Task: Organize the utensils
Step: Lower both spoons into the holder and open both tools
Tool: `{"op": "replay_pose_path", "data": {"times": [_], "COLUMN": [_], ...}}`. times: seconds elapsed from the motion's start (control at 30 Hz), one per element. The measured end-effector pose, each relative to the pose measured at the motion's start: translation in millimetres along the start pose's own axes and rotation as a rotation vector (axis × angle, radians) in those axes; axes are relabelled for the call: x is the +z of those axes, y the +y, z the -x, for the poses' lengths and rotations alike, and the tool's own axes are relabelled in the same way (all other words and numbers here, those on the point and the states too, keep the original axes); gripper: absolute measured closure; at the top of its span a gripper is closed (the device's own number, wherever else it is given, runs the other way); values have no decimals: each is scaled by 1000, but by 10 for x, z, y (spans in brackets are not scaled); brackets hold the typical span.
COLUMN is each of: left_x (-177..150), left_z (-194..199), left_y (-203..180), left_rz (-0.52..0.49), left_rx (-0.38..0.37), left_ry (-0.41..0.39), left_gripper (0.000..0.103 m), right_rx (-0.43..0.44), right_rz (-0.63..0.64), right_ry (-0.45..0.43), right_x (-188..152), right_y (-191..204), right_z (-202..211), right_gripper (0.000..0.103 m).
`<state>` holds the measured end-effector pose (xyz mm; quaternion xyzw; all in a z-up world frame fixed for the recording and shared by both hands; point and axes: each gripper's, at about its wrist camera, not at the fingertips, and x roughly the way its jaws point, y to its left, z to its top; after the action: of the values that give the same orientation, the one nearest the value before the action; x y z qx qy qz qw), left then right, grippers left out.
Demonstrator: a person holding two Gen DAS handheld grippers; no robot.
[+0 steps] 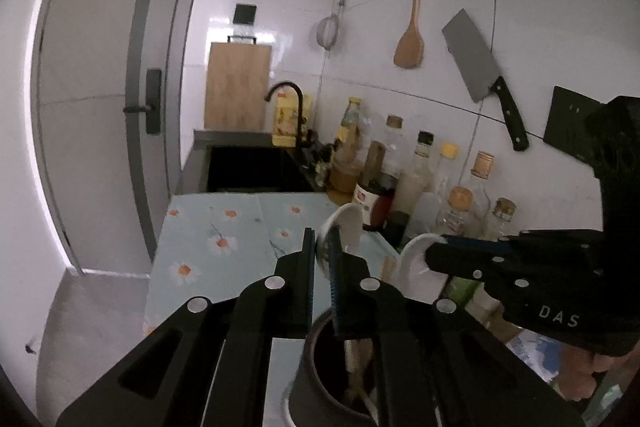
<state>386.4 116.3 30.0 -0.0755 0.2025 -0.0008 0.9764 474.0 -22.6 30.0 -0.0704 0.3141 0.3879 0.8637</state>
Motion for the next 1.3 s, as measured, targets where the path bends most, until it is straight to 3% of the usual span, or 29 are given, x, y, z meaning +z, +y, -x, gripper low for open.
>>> {"op": "replay_pose_path", "data": {"times": [0.8,1.03,1.1,1.3], "left_x": [35,65,55,-10], "left_z": [286,515,591,846], "left_y": [-51,-107,-124,-199], "left_rz": [16,16,13,-2], "left_rx": [-19,-22,-23,-29], "left_ry": [-2,-22,-24,-28], "left_gripper": [92,92,85,85], "right_rx": [9,15,24,37], "right_rz": [-33,-50,-60,-95], "right_ry": [-49,-60,-61,-67], "right_x": [-19,-79,-115,-258], "right_y": [78,104,113,113], "right_z": [372,548,614,819], "right_gripper": [86,86,80,79]}}
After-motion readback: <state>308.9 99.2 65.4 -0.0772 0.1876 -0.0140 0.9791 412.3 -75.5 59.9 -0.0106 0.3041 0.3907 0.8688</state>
